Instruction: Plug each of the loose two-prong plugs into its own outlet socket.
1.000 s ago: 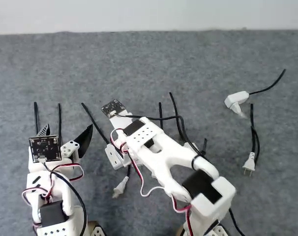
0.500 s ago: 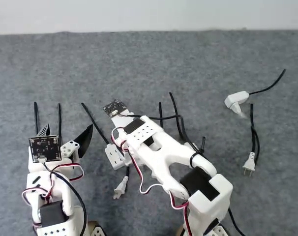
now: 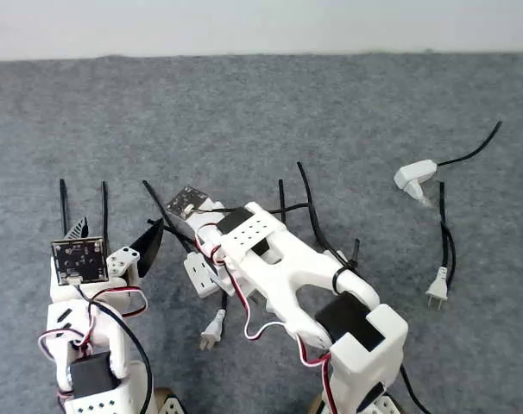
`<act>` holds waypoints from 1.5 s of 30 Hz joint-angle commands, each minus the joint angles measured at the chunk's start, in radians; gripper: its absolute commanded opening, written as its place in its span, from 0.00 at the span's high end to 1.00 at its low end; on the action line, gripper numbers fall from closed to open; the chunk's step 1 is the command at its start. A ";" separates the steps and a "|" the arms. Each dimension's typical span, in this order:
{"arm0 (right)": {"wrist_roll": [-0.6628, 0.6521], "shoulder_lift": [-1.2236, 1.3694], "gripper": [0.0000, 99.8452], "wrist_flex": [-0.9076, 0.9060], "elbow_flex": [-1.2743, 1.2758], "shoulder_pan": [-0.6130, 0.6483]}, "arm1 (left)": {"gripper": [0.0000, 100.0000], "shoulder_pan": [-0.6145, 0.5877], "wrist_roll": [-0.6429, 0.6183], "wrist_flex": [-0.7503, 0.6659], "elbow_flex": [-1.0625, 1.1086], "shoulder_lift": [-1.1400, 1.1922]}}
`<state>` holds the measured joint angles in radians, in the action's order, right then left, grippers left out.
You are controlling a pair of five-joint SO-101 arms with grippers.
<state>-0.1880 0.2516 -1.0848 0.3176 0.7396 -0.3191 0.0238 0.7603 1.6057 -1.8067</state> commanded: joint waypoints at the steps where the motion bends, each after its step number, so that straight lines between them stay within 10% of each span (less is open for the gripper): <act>1: -0.040 -0.130 0.99 -0.028 -0.025 -0.041 | 0.59 0.011 0.006 -0.028 -0.008 -0.015; 14: -0.192 -0.590 0.99 -0.318 -0.227 -0.053 | 0.59 0.198 -0.002 -0.043 -0.070 -0.017; 34: -0.282 -0.607 0.99 -0.444 -0.600 -0.056 | 0.59 0.580 -0.103 0.203 -0.427 -0.017; 45: -0.242 -0.610 0.99 -0.487 -0.657 -0.024 | 0.59 0.588 -0.098 0.126 -0.377 -0.017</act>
<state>-0.4549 -0.3115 -1.5436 -0.2777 0.6966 0.2670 -0.0606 0.9475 1.2267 -1.8067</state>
